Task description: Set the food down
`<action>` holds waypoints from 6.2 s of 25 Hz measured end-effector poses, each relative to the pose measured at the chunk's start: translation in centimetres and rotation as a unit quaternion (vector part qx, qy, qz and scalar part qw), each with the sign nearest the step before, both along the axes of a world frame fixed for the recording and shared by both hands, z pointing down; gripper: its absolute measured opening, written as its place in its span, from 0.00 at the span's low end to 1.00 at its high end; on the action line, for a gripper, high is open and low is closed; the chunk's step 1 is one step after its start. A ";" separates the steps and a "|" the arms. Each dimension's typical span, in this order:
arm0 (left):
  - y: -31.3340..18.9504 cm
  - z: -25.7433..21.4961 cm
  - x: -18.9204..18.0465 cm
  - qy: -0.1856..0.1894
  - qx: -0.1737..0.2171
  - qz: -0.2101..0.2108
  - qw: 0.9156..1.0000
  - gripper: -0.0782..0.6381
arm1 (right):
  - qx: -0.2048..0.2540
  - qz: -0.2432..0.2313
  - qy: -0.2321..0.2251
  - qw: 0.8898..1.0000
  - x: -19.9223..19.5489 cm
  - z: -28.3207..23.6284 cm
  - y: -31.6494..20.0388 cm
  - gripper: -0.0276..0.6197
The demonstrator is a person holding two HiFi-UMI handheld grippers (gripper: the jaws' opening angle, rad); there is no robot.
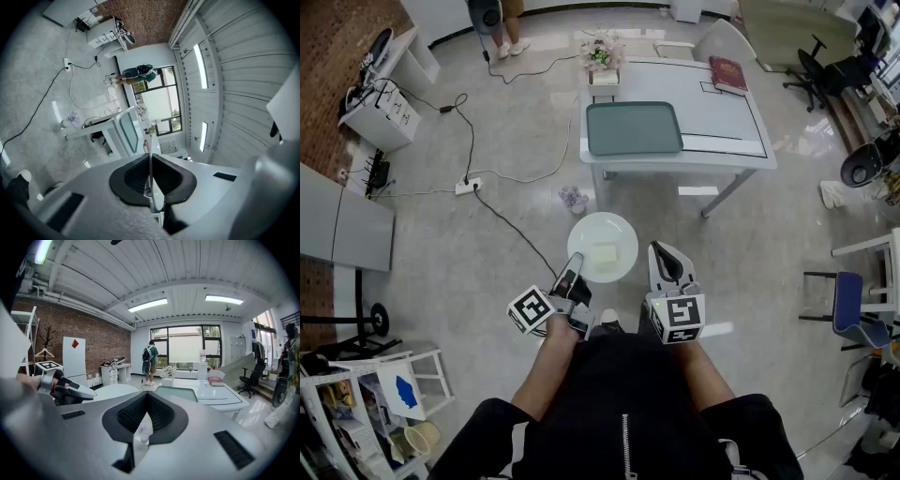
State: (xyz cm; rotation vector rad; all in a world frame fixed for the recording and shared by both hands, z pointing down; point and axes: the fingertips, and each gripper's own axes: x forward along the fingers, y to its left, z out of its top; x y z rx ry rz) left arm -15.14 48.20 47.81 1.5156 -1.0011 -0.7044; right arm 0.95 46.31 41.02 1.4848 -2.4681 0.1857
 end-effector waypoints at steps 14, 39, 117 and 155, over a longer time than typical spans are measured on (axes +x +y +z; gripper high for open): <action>0.1 0.2 -0.2 0.003 -0.001 0.002 1.000 0.13 | 0.008 -0.010 -0.040 0.999 -0.6 -0.6 0.5 0.06; -14.6 1.0 1.0 -0.012 -0.024 -0.026 0.999 0.13 | -0.027 -0.033 -0.065 0.997 0.9 1.0 -16.1 0.06; -50.7 10.2 2.0 -0.018 -0.110 0.054 0.992 0.13 | -0.132 0.013 -0.025 0.991 1.2 7.6 -50.8 0.06; -52.4 17.3 10.1 -0.174 -0.165 0.119 0.964 0.13 | -0.171 0.042 -0.025 0.984 8.6 10.5 -50.0 0.06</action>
